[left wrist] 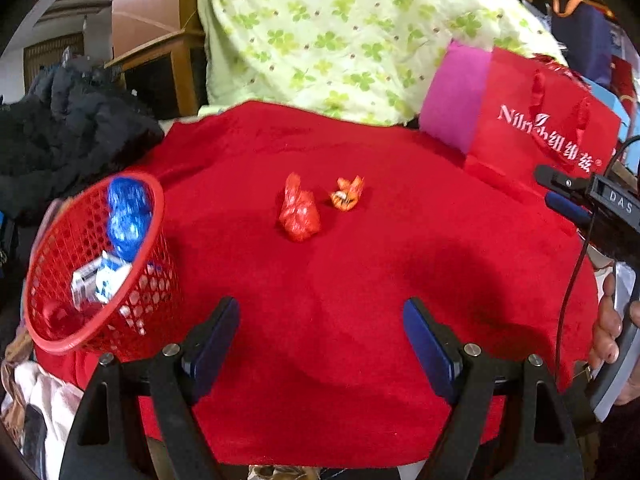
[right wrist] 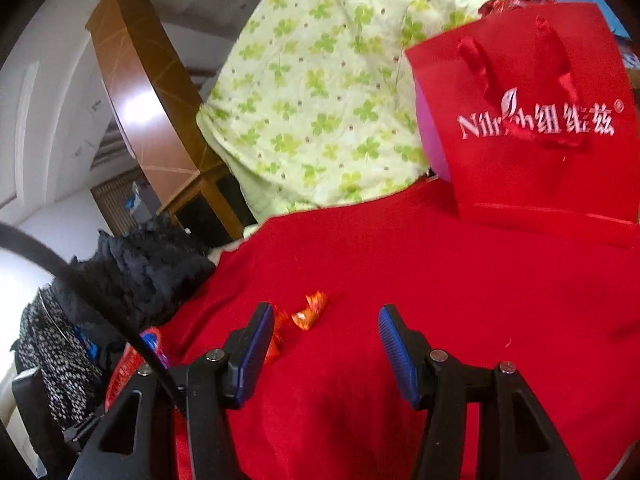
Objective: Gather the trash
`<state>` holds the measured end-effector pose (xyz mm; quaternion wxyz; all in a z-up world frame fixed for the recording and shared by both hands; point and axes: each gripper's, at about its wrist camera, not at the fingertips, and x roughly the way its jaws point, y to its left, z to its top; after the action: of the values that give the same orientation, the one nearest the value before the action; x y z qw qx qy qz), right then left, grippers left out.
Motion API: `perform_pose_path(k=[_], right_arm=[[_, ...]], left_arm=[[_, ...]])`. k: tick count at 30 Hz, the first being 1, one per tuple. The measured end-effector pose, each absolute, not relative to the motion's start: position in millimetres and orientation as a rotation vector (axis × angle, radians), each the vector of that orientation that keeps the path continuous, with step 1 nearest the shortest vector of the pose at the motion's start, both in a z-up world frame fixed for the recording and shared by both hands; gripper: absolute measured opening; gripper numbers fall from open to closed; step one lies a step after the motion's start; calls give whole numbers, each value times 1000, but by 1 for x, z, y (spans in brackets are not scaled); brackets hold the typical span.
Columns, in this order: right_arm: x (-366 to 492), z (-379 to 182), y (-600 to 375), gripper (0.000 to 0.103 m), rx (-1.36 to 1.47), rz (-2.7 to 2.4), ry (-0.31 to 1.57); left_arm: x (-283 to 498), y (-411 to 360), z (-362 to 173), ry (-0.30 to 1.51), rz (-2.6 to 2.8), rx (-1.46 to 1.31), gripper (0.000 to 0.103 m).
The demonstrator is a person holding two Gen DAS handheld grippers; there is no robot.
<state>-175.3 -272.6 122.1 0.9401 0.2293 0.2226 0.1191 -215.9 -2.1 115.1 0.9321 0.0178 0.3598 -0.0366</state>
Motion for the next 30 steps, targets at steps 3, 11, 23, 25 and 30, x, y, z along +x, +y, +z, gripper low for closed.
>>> perform_pose_path(k=[3,11,23,25,30], right_arm=[[-167,110,-265,58,461,242,496],[-152,92,-248,58,442,268,550],[-141,61,-224,58,423,298,608],[-141,57,-223,58,419,299,612],[-140,48,-223,58,422,309,613]], left_arm=[[-211,1,107,762,-71,16,84],[-202,-3,91,799,-58,16,84],[-190,6,81,822,-17,3,84],[-189,7,77,831,-17,0,84],[-187,7,71,844,-15,-13,84]])
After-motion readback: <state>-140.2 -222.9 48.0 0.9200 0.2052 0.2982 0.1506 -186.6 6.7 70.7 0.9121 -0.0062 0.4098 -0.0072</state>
